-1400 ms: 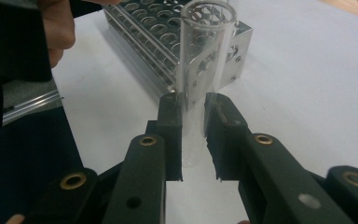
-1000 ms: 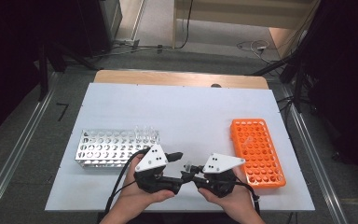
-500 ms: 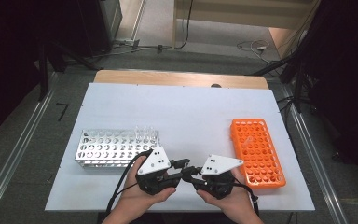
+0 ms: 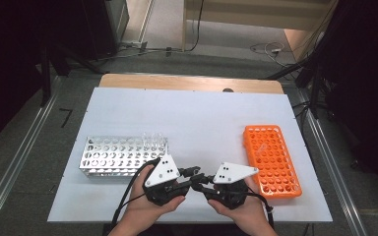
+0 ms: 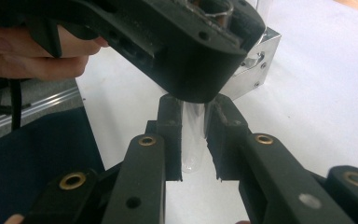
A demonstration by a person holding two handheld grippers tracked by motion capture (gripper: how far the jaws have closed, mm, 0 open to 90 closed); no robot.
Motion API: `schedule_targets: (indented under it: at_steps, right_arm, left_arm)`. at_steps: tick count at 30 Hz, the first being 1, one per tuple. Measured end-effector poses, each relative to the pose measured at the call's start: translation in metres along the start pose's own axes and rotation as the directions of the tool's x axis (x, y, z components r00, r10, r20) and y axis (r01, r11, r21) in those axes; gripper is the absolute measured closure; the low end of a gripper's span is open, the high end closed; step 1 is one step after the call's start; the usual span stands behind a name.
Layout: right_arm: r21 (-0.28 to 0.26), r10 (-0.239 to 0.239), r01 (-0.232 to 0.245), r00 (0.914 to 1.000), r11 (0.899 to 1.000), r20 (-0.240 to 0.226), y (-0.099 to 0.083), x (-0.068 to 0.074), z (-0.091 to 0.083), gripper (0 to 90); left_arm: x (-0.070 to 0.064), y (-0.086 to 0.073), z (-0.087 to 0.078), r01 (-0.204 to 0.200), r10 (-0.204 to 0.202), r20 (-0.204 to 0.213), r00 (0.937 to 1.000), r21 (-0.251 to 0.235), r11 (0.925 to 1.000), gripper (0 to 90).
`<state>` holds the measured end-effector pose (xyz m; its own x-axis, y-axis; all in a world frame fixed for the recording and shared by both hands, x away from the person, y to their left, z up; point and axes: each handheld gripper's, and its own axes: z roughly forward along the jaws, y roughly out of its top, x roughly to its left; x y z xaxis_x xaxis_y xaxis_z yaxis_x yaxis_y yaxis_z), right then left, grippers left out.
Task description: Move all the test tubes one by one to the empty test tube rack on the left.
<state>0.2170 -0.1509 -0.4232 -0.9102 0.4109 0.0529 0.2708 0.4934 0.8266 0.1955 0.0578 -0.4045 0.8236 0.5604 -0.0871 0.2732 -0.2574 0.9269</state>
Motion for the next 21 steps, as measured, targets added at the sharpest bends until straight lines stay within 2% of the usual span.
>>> schedule_targets:
  at_steps: [4,7,18,21]
  right_arm:
    - [0.0,0.008,-0.008,1.0,1.0,0.002,0.0,-0.001,0.0,71.4]
    - [0.002,0.008,-0.008,1.0,1.0,0.001,-0.001,-0.002,0.0,65.6]
    - [-0.056,0.048,-0.047,0.9988,0.997,0.009,-0.001,-0.014,-0.013,30.9]
    - [-0.072,0.06,-0.058,0.9978,0.996,0.03,-0.001,-0.017,-0.017,19.6]
  left_arm:
    - [0.001,0.0,-0.001,0.003,-0.003,-0.007,1.0,-0.007,1.0,76.2]
    - [0.003,0.002,-0.004,0.008,-0.009,-0.016,0.9998,-0.017,0.9998,76.2]
    - [0.016,0.003,-0.014,0.026,-0.028,-0.048,0.9984,-0.036,0.999,76.2]
    - [0.021,0.005,-0.017,0.028,-0.03,-0.063,0.9976,-0.038,0.9989,76.2]
